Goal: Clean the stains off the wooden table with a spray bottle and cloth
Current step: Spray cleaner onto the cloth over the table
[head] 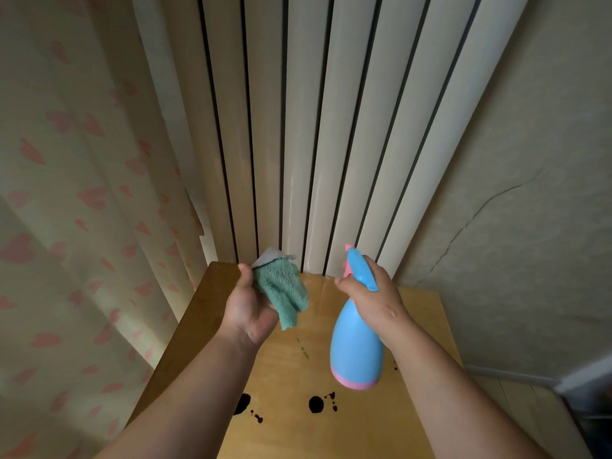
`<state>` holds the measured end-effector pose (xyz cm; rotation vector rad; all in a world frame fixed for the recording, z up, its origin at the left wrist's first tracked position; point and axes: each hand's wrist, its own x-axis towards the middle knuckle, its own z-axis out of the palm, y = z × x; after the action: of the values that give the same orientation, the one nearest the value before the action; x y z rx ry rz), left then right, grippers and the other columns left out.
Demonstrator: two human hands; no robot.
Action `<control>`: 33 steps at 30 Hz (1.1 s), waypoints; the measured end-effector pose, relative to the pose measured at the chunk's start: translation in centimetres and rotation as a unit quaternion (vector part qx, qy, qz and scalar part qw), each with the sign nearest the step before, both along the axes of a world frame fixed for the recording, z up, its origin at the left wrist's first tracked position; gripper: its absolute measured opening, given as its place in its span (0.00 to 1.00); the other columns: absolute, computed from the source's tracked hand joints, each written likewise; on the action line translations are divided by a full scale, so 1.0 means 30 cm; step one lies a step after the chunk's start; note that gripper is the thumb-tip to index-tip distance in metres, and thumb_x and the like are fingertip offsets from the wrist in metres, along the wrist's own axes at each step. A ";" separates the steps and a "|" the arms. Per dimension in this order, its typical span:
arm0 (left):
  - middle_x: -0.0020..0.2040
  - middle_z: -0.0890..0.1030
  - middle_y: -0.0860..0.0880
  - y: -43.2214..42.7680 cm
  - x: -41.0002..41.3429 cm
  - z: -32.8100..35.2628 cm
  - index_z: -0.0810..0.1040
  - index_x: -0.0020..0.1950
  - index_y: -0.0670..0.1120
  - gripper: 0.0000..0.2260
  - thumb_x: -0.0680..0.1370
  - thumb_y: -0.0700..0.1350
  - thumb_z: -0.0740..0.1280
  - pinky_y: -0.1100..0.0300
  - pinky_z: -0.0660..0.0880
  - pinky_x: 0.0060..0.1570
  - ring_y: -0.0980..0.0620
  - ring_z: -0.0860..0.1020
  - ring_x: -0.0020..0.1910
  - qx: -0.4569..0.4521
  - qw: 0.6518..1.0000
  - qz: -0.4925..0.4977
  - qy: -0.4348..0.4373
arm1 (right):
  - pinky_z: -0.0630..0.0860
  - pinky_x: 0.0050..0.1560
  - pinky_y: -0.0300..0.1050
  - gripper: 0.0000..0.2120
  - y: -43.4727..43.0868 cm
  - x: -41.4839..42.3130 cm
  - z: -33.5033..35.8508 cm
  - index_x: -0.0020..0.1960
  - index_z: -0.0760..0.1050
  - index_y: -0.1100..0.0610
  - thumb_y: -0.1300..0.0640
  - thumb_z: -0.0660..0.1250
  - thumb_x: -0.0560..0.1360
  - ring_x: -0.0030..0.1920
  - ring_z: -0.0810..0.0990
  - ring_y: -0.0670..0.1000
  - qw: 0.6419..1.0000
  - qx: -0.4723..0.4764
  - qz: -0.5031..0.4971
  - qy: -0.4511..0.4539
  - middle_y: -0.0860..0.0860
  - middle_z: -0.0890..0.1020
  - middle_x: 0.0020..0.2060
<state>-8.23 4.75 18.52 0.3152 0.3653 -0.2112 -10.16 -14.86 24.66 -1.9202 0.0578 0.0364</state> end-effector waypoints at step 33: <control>0.67 0.74 0.33 0.039 -0.012 -0.028 0.67 0.74 0.41 0.44 0.73 0.75 0.53 0.36 0.65 0.68 0.32 0.74 0.66 -0.015 0.997 -0.032 -0.074 | 0.79 0.54 0.56 0.25 0.112 -0.022 0.009 0.53 0.79 0.51 0.48 0.71 0.56 0.35 0.81 0.53 0.967 -0.075 0.093 0.225 0.53 0.83 0.32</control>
<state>-8.59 5.91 17.67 0.3120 0.2058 -0.2544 -10.83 -11.51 24.92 -2.0284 0.1896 0.6091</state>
